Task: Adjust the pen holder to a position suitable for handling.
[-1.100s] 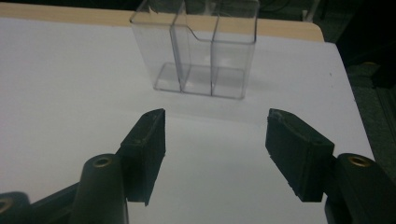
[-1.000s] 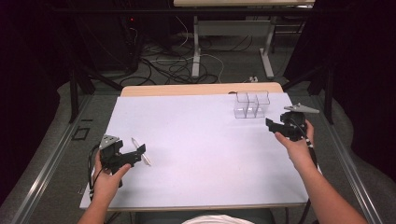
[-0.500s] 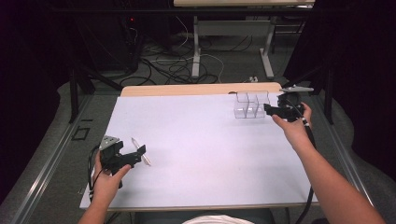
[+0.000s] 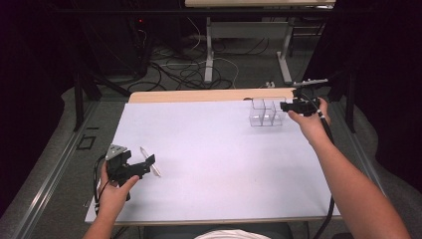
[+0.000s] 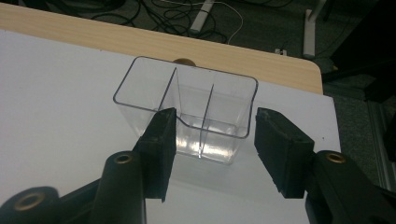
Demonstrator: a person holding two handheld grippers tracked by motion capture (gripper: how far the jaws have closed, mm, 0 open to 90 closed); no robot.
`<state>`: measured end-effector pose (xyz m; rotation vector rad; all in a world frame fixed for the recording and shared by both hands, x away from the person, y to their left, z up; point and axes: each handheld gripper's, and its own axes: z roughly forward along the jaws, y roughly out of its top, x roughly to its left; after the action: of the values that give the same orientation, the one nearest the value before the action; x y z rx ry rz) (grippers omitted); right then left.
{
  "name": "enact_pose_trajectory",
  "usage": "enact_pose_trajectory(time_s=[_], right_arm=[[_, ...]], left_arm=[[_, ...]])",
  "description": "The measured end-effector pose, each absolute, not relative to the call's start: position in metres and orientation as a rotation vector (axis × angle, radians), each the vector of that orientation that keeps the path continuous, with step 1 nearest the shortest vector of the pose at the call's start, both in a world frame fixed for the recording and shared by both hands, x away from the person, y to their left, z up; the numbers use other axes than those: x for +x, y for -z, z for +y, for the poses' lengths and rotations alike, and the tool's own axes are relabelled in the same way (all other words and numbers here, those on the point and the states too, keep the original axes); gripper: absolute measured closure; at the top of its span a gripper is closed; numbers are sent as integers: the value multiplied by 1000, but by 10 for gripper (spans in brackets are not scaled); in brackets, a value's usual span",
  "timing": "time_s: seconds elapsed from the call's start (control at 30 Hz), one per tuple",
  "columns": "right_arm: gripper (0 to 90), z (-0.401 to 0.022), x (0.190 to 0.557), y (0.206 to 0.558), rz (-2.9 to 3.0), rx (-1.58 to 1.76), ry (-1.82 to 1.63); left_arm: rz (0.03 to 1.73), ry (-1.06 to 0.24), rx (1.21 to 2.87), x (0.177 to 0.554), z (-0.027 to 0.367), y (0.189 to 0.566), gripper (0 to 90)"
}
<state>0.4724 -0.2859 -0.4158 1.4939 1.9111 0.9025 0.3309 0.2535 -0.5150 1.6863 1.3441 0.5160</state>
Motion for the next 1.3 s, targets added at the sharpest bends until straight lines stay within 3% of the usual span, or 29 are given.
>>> enact_pose_trajectory(time_s=[0.23, 1.0, 1.3], right_arm=[[490, -286, 489, 419, 1918, 1519, -836], [722, -305, 528, 447, 1850, 1684, -837], [756, -307, 538, 459, 1856, 1719, -821]], left_arm=[[1344, -515, 1690, 331, 254, 515, 34], [1356, -511, 1706, 331, 253, 517, 42], [1366, -514, 1699, 330, 255, 517, 43]])
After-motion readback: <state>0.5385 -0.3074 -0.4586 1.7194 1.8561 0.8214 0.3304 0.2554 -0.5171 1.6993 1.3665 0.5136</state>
